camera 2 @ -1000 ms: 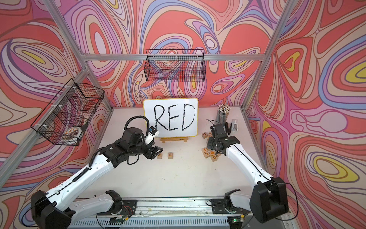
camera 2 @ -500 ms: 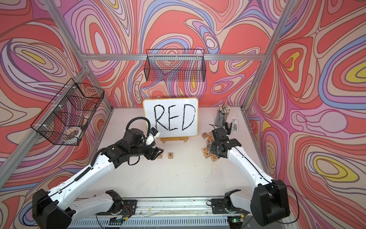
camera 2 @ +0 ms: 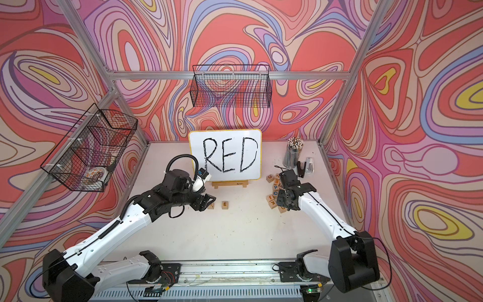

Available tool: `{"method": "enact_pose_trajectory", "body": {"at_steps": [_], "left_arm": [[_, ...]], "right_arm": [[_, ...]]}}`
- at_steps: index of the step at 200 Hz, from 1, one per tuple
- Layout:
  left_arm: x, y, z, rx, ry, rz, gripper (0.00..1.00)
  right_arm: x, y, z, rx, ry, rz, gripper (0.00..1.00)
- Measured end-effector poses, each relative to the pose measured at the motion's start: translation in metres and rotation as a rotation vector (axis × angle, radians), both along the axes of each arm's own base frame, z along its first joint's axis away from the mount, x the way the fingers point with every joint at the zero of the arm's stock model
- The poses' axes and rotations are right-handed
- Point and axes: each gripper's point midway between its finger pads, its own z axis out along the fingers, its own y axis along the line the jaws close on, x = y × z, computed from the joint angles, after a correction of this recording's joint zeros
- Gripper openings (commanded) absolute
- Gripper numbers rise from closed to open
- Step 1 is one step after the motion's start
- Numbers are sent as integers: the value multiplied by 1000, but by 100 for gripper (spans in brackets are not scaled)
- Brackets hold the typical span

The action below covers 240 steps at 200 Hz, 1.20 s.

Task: Assemble the uppercase word "red" with letter blocks
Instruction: Pick up the letter block from the center of the board.

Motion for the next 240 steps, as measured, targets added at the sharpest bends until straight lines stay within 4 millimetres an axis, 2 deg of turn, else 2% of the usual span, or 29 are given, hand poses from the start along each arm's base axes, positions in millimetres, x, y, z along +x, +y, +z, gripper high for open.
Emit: {"method": "enact_pose_trajectory", "body": {"at_steps": [31,74,240], "left_arm": [[0,0,0,1,-2,-2,73],[-1,1,1,2,-6,1,73],[-2,4,2,4,-15,6,73]], "right_arm": [[-2,4,-12,-3,53,47,46],[-6,8,-39,-3,162,78,46],[8,3,-54,-18,174,58,46]]}}
